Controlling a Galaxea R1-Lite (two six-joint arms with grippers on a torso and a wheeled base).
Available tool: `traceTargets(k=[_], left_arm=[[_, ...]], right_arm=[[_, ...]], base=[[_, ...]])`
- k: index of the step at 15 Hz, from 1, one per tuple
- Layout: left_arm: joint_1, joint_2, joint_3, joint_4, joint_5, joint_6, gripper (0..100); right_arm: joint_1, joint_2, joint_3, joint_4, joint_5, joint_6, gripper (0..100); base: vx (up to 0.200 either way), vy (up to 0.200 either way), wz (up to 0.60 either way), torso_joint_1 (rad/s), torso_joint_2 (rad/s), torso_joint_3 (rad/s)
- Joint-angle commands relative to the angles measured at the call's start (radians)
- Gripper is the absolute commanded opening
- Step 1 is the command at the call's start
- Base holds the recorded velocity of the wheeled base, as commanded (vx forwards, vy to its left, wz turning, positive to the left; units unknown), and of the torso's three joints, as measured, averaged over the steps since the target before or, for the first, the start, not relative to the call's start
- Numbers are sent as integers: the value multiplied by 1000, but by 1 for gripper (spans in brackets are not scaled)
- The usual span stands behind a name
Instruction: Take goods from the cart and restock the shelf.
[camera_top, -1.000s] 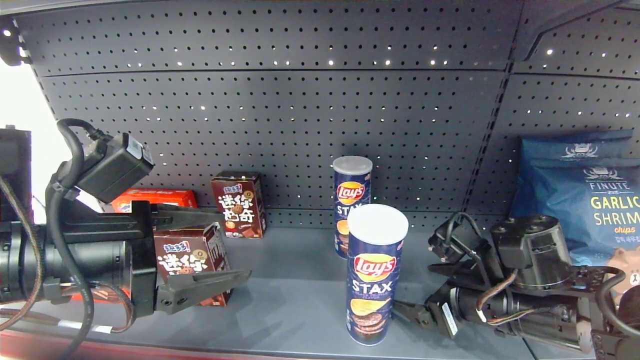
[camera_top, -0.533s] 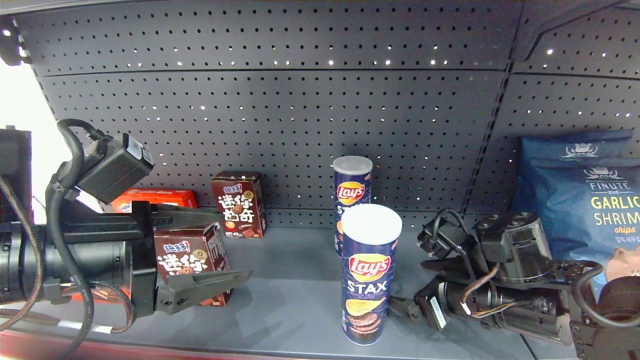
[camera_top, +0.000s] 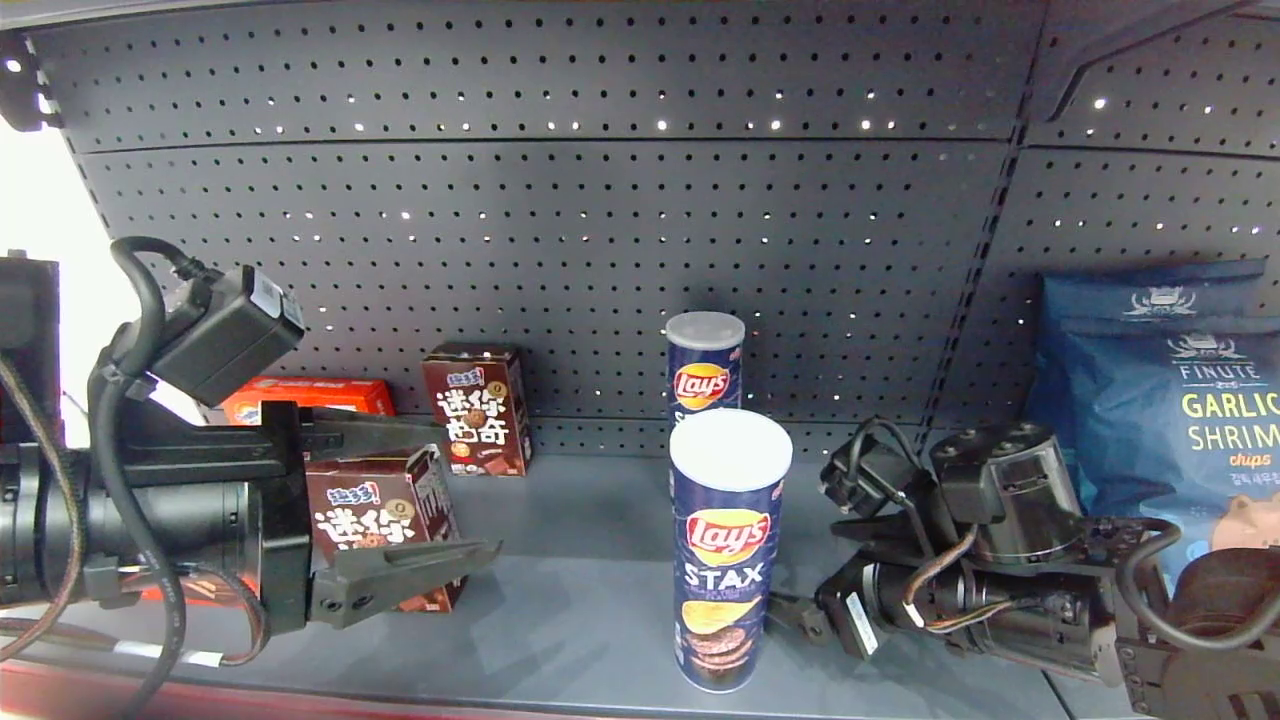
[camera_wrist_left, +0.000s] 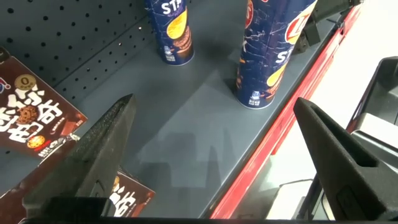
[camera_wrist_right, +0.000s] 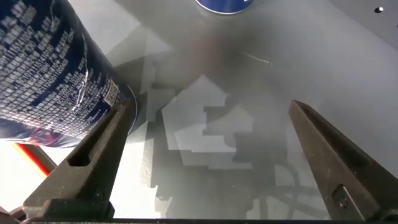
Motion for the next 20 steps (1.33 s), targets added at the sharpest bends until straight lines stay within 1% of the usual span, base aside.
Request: traceTargets(k=[1,17,20], left_arm=[[0,-2,1,-1,0,0,100],[0,-6,9,-1,0,0,100],[2,-15,19,-1,0,0,100]], right_arm=[[1,-1,0,-1,0,-1,100],[12,7,6,-1,-1,1,100],[-4,-54,35,1,-23,8,100]], base=[[0,0,0,0,0,0],[0,0,0,0,0,0],[0,0,0,0,0,0]])
